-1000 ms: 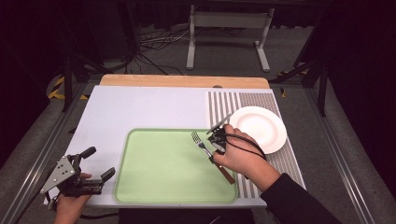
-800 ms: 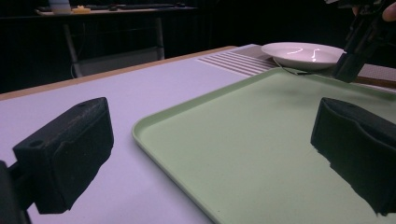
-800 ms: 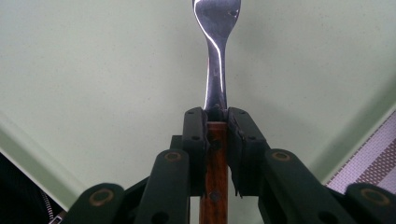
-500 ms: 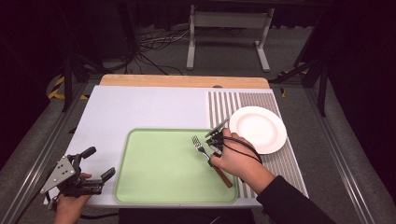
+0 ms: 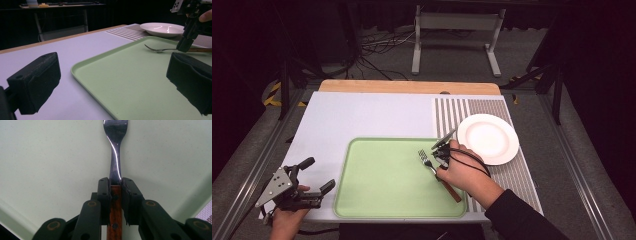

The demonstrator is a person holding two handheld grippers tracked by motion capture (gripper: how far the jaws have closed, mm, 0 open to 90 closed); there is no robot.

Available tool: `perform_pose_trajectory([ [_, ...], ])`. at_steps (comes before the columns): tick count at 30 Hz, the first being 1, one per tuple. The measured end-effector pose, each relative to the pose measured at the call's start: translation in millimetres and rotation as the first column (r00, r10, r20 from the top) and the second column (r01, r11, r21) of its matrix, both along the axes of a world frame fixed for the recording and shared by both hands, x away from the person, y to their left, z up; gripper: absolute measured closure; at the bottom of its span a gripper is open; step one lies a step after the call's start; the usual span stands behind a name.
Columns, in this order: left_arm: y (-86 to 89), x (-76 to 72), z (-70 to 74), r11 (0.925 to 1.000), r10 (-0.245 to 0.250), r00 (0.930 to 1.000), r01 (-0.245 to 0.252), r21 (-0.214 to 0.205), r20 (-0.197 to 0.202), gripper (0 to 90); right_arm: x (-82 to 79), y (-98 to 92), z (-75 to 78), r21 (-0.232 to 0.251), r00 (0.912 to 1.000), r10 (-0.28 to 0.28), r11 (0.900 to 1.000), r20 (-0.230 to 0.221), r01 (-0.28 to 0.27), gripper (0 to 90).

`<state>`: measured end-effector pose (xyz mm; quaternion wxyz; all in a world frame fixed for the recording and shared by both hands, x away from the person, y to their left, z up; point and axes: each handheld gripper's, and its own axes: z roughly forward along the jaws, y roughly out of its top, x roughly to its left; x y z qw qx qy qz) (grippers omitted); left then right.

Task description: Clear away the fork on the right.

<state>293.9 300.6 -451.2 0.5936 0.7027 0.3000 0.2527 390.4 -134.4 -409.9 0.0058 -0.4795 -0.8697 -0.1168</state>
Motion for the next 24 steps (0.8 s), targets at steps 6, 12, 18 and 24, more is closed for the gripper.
perform_pose_trajectory([
  [6,0.2,0.0,0.0,1.0,0.001,1.0,-0.001,-0.001,0.001,0.0,0.4,0.1,-2.2,0.0,0.9999,-0.011,0.9999,-0.011,0.011,77.7],
  [12,0.2,-0.1,0.1,1.0,0.001,1.0,-0.001,0.0,0.001,0.0,0.6,-0.1,-3.6,-0.003,0.9998,-0.007,1.0,-0.02,0.007,76.5],
  [18,0.2,-0.1,0.0,1.0,0.001,1.0,-0.001,-0.001,0.001,0.0,0.5,-0.9,-2.4,0.02,0.9999,-0.007,0.9998,-0.013,0.007,71.3],
  [24,0.1,0.1,-0.2,1.0,0.001,1.0,-0.001,-0.001,0.0,0.0,0.4,-2.5,0.4,0.037,0.9996,0.011,0.9992,0.027,-0.012,61.2],
])
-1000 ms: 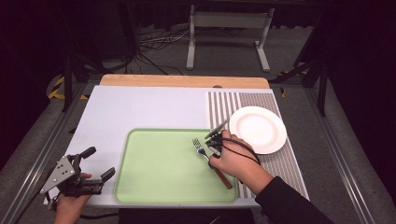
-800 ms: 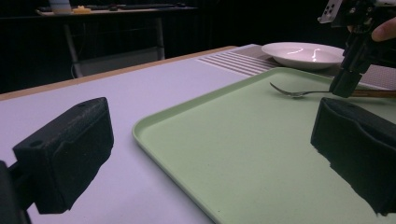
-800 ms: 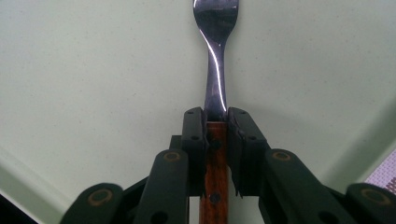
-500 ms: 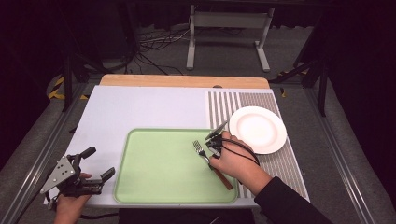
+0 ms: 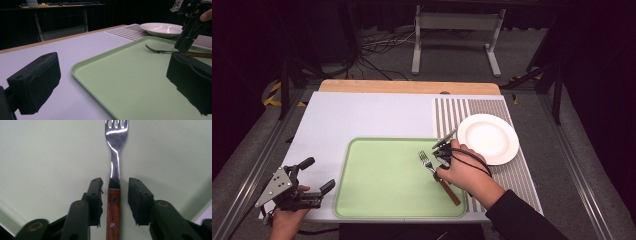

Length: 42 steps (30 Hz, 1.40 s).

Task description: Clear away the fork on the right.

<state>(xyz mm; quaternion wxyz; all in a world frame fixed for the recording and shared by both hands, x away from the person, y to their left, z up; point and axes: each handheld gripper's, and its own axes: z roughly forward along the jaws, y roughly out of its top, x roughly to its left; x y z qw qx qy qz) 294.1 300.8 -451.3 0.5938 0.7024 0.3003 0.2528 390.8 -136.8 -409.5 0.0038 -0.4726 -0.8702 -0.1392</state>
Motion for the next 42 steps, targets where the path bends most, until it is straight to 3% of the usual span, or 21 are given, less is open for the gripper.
perform_pose_trajectory([
  [2,0.0,0.0,0.0,1.0,0.0,1.0,0.0,0.001,0.0,0.0,-1.1,1.1,1.8,0.034,0.9975,0.024,0.9991,0.066,-0.026,49.0],
  [3,0.0,0.0,0.0,1.0,0.001,1.0,-0.001,0.001,0.0,0.0,-1.1,1.1,1.8,0.034,0.9975,0.024,0.9991,0.066,-0.026,49.0],
  [4,0.0,0.0,0.0,1.0,0.001,1.0,-0.001,0.0,0.0,0.0,-1.6,1.7,2.9,0.047,0.993,0.043,0.9977,0.11,-0.048,45.0],
  [7,0.3,-0.2,0.1,1.0,0.003,1.0,-0.003,-0.003,0.002,0.0,-0.9,3.4,4.4,0.046,0.9712,0.111,0.9913,0.211,-0.123,35.7],
  [10,0.3,-0.3,0.1,1.0,0.006,1.0,-0.006,-0.004,0.004,0.0,1.0,3.8,5.1,0.059,0.9536,0.152,0.9832,0.26,-0.173,35.2],
  [13,0.5,-0.1,0.0,1.0,0.005,1.0,-0.005,-0.004,0.002,0.0,3.1,3.5,6.8,0.056,0.9421,0.187,0.976,0.278,-0.21,45.9],
  [16,0.7,-0.2,0.2,1.0,0.006,1.0,-0.006,-0.002,0.004,0.0,4.2,4.0,8.3,0.064,0.9391,0.205,0.9709,0.276,-0.231,60.1],
  [17,0.7,-0.2,0.2,1.0,0.006,1.0,-0.006,-0.002,0.004,0.0,4.2,4.0,8.3,0.064,0.9391,0.205,0.9709,0.276,-0.231,60.1],
  [18,0.9,-0.2,0.2,1.0,0.006,1.0,-0.006,-0.002,0.004,0.0,4.7,4.8,8.7,0.05,0.9279,0.233,0.9647,0.291,-0.258,70.6],
  [19,0.9,-0.2,0.2,1.0,0.006,1.0,-0.006,-0.003,0.004,0.0,4.9,5.2,9.2,0.039,0.9235,0.249,0.9618,0.292,-0.271,75.9],
  [23,1.0,-0.4,0.3,1.0,0.006,1.0,-0.006,-0.004,0.003,0.0,6.5,7.6,8.8,0.043,0.9015,0.303,0.9425,0.309,-0.332,90.0],
  [33,0.7,-0.3,0.3,1.0,0.006,1.0,-0.006,-0.005,0.004,0.0,8.3,14.2,-4.3,0.037,0.8936,0.352,0.9259,0.279,-0.376,90.0],
  [42,0.6,-0.3,0.3,1.0,0.005,1.0,-0.005,-0.005,0.004,0.0,9.9,17.1,-12.9,0.024,0.8968,0.359,0.9256,0.258,-0.378,90.0],
])
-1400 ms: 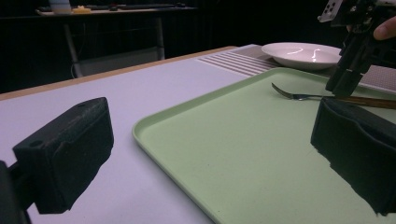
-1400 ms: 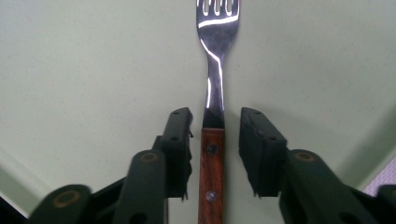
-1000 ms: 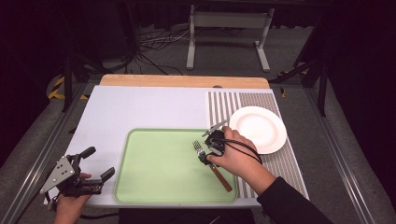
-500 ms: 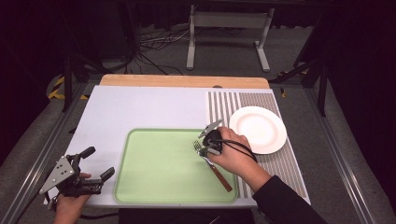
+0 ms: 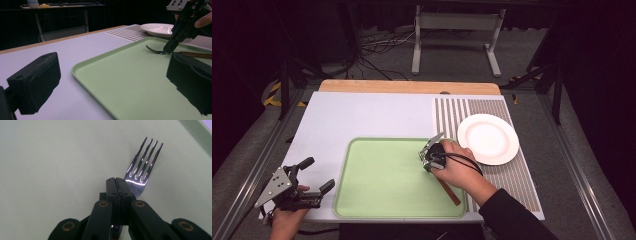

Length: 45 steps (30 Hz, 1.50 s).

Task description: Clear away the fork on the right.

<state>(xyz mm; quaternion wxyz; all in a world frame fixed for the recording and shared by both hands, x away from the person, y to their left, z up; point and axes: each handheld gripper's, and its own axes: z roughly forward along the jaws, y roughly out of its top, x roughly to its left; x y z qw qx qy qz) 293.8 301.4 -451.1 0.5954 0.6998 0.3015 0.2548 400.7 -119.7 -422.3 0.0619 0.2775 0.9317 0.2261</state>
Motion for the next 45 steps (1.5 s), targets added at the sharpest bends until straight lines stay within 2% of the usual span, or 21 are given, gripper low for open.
perform_pose_trajectory([
  [23,-0.3,0.0,-0.1,1.0,-0.004,1.0,0.004,-0.001,-0.002,0.0,5.0,-2.6,-5.8,-0.027,0.9998,-0.014,0.9995,0.014,0.014,90.0],
  [33,-0.4,0.1,0.0,1.0,-0.003,1.0,0.003,0.001,0.0,0.0,10.2,-13.4,-5.2,-0.032,0.9982,-0.056,0.9979,0.021,0.056,90.0],
  [45,-0.7,0.1,-0.2,1.0,-0.005,1.0,0.005,0.002,-0.003,0.0,13.1,-27.9,-3.5,-0.065,0.9933,-0.11,0.9915,0.034,0.112,90.0],
])
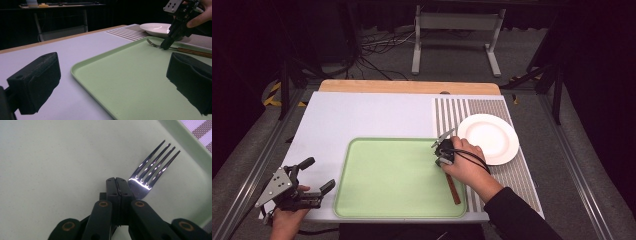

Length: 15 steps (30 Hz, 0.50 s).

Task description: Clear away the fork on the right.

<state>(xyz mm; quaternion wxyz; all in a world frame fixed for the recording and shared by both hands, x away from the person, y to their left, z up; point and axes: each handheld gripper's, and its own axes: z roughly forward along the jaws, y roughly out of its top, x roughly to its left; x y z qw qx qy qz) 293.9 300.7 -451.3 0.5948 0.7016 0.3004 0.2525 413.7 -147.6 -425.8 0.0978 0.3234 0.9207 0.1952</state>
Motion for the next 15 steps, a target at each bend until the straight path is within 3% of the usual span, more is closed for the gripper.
perform_pose_trajectory([
  [15,0.8,0.3,-0.3,1.0,0.0,1.0,0.0,-0.001,-0.003,0.0,2.3,-15.9,1.7,-0.02,0.999,-0.045,0.9988,0.002,0.045,90.0],
])
